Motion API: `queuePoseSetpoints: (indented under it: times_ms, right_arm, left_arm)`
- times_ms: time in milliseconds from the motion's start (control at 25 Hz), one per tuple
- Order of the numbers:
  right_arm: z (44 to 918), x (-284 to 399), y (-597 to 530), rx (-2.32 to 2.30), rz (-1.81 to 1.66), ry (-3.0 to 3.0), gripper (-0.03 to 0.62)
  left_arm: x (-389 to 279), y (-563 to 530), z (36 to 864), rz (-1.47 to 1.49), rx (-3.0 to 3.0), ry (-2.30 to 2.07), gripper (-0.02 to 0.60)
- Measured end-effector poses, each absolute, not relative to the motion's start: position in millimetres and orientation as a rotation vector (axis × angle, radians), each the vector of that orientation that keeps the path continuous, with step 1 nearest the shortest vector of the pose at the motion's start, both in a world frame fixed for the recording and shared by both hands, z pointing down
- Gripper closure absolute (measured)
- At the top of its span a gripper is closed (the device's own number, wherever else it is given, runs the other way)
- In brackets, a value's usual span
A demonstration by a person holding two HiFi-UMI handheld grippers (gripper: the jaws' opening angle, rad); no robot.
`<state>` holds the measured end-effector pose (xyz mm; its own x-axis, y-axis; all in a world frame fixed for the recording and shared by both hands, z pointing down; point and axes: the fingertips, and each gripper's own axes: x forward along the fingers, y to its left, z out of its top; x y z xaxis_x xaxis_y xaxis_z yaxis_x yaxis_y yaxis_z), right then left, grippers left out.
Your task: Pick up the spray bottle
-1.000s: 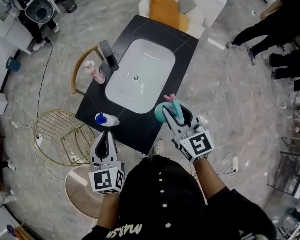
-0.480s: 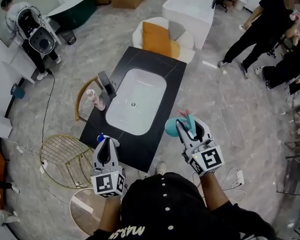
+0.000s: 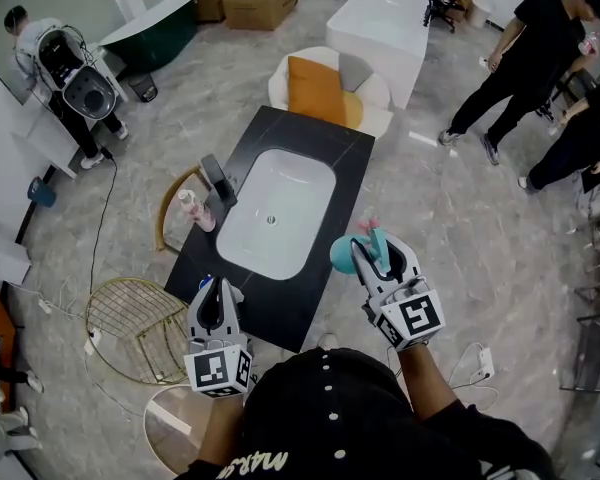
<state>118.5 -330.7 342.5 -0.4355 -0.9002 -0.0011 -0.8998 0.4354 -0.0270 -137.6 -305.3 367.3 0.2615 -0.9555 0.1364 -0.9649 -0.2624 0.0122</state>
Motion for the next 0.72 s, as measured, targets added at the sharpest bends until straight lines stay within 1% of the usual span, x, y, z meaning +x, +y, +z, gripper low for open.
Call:
queuePoseSetpoints:
  times_ms: [720]
  right_arm:
    - [338, 101, -333, -1.61, -0.006, 2.681, 0.468]
  left_arm:
    - [-142, -292, 364, 0.136, 2.397, -1.874, 0.554]
